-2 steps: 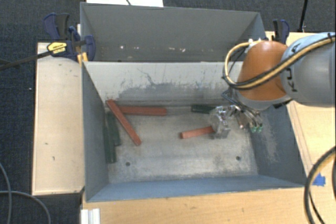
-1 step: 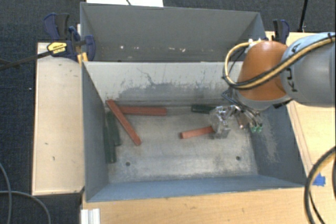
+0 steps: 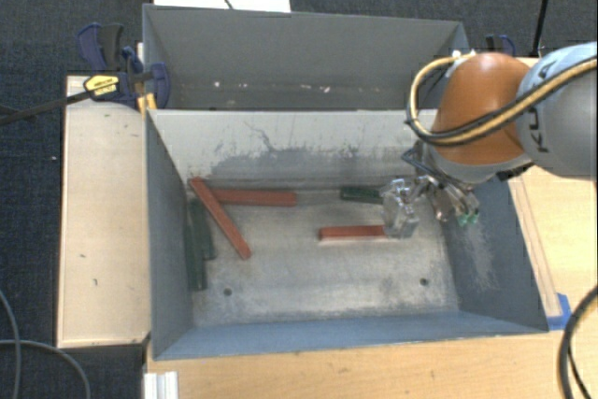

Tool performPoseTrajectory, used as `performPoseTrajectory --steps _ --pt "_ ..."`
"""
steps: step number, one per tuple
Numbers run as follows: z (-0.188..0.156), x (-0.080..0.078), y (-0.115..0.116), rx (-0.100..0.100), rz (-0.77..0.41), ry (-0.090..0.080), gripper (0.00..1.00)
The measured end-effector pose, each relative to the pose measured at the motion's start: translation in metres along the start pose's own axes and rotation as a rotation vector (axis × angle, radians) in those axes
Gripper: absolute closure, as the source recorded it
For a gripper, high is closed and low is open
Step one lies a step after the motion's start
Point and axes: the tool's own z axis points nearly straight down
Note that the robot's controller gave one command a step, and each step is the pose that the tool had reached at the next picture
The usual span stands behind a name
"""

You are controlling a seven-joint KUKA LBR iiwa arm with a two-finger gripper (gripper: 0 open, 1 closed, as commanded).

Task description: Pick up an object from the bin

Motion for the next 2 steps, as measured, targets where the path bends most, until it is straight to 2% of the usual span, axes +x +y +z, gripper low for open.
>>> performPoseTrajectory --steps 1,2 --pt "-0.1306 -0.0070 0.0021 0.004 -0.034 -0.015 0.00" --pt "-0.1272 -0.0055 0.0025 0.002 -0.035 -0.009 0.00"
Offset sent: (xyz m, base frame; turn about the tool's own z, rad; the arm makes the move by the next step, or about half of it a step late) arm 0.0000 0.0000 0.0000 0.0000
